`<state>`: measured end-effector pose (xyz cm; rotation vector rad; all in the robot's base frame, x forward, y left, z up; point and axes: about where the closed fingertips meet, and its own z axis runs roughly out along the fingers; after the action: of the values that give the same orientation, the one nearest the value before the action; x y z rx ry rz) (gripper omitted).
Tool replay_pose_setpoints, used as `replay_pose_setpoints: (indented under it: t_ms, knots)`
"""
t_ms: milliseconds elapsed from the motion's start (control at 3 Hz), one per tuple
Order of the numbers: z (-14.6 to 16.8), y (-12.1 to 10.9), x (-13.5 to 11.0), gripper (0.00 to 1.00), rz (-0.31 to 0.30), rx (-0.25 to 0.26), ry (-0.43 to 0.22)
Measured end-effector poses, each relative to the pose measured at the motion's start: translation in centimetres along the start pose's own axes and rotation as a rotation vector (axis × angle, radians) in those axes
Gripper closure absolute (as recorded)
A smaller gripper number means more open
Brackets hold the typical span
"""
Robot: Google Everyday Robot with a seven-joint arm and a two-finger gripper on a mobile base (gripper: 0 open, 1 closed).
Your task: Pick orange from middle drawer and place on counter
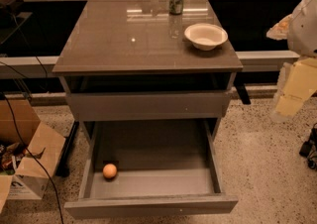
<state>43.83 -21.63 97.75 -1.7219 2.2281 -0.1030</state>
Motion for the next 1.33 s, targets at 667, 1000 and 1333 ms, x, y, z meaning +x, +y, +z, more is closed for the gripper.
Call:
replay_pose_setpoints:
  t_ms: [667,1000,1333]
  knots:
    - [1.3,0.1,-0.9,0.0,-0.011,-0.021,-0.037]
    - [4.2,0.7,-2.1,0.0,-0.036,-0.067,-0.104]
    - [8.4,0.9,-2.7,0.0,-0.037,-0.123,-0.248]
